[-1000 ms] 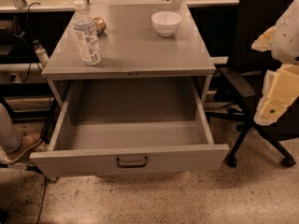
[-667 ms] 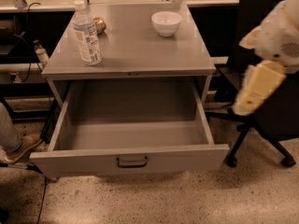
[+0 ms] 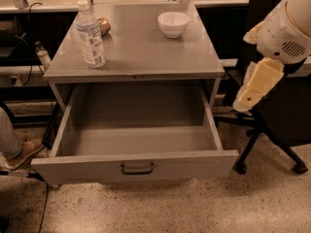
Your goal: Place blue plastic bottle into top drawer
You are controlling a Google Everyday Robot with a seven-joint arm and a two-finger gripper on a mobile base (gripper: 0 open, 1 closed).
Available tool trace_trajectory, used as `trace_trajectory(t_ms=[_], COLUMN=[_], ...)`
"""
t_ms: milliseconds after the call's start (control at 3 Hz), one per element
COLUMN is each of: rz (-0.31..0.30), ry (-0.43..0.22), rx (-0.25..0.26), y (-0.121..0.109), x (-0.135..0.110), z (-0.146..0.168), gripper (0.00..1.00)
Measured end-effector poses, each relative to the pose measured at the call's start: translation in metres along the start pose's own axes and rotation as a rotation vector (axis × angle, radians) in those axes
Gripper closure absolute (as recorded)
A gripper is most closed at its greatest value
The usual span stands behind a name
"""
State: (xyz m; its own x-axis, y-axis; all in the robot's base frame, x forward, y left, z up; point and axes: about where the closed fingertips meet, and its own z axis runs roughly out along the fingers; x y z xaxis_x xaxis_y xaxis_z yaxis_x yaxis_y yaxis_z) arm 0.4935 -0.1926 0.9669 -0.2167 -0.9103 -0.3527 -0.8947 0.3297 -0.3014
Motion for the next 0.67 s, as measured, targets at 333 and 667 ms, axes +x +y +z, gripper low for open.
trace_trajectory(t_ms=[333, 667], rz=[0.035, 0.092], ry=[-0.054, -0.19], rx=[0.013, 0.025], y=[-0.005, -0.029], x=[-0.004, -0.034], z=[0.01, 0.04], gripper=[0.0, 0.0])
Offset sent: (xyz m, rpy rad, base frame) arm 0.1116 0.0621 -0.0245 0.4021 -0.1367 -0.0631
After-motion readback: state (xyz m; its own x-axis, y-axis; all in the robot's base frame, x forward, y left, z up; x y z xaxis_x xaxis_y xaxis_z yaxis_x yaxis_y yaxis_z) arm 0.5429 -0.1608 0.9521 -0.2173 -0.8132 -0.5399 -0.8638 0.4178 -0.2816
